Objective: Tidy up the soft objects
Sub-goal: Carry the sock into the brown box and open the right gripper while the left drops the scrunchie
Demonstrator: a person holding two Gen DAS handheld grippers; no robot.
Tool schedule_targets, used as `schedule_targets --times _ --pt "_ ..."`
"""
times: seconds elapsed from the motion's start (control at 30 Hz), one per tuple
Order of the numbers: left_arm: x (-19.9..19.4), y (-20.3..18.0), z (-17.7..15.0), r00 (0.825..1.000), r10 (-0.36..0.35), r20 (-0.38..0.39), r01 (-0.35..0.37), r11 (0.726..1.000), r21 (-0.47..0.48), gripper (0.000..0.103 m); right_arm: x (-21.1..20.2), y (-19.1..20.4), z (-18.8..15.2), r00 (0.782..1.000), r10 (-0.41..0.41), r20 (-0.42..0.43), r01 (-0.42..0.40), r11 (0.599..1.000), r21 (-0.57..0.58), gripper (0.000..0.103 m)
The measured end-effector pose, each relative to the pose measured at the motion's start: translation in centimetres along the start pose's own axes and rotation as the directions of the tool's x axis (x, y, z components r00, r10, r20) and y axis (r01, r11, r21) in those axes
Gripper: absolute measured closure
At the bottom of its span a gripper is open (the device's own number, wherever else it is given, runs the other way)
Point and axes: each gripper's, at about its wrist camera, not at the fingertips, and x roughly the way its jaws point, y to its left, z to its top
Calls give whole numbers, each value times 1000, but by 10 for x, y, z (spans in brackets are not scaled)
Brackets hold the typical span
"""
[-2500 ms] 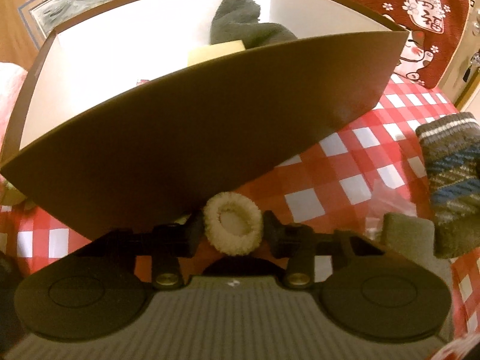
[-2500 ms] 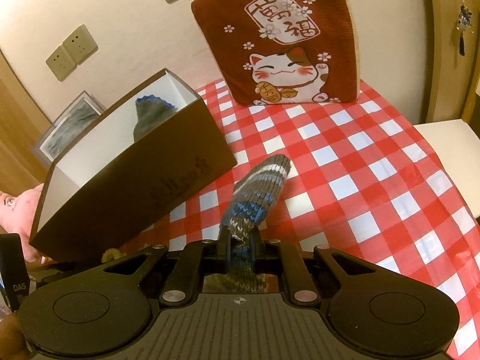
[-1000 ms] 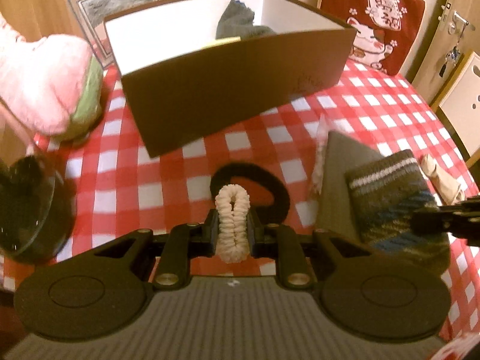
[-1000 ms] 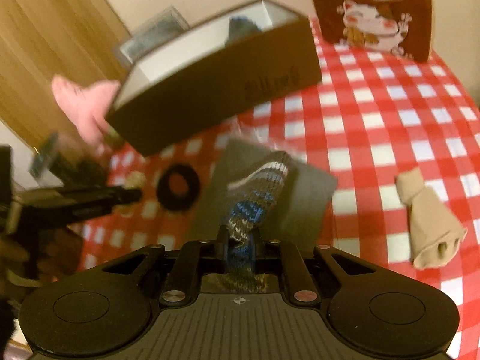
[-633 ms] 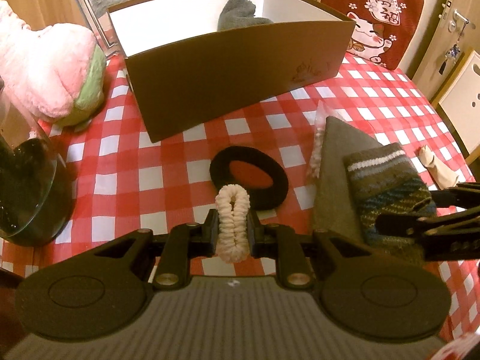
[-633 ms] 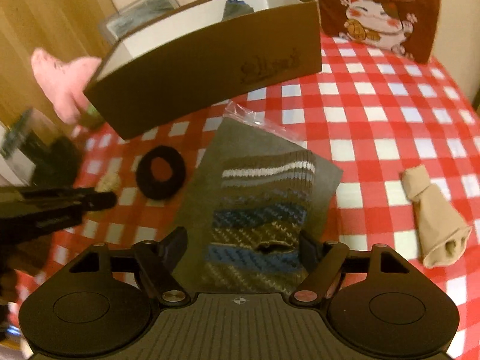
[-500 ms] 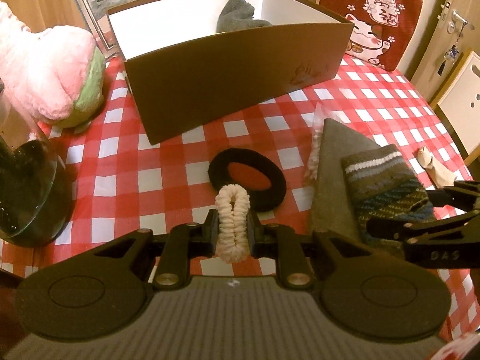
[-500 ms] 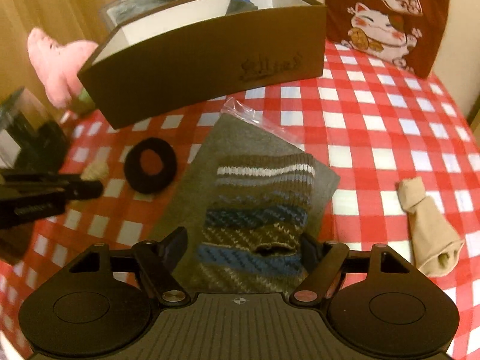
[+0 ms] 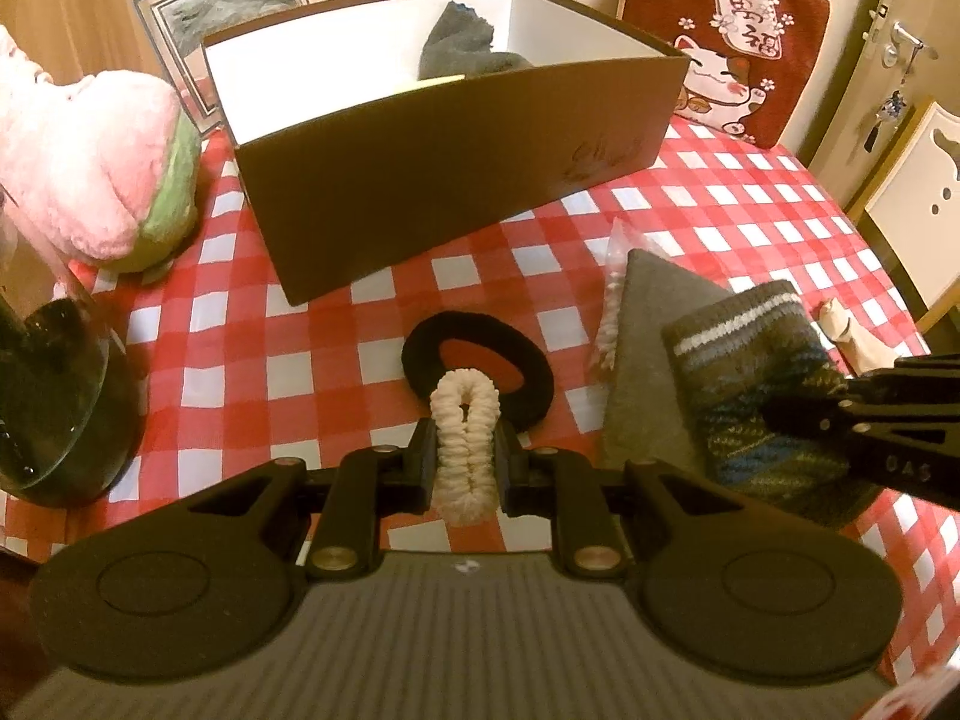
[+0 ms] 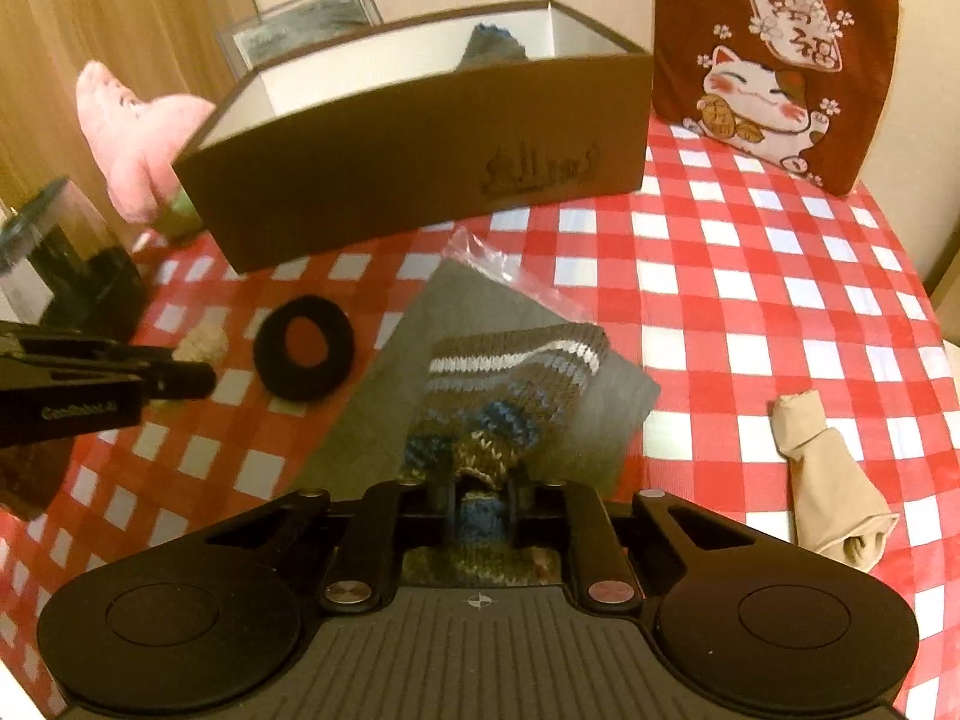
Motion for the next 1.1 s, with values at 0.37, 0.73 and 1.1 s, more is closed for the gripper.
schedule_targets --times 0.37,0.73,1.1 --pt "-22 -3 19 999 -16 35 16 1000 -5 85 -43 6 28 992 71 101 -71 997 -6 89" --pt "-39 -1 55 993 -2 116 3 1000 -6 85 -58 10 64 975 124 184 -120 992 -32 89" --pt "-41 14 112 980 35 197 -28 999 -37 85 -53 8 124 949 185 254 -183 983 -31 89"
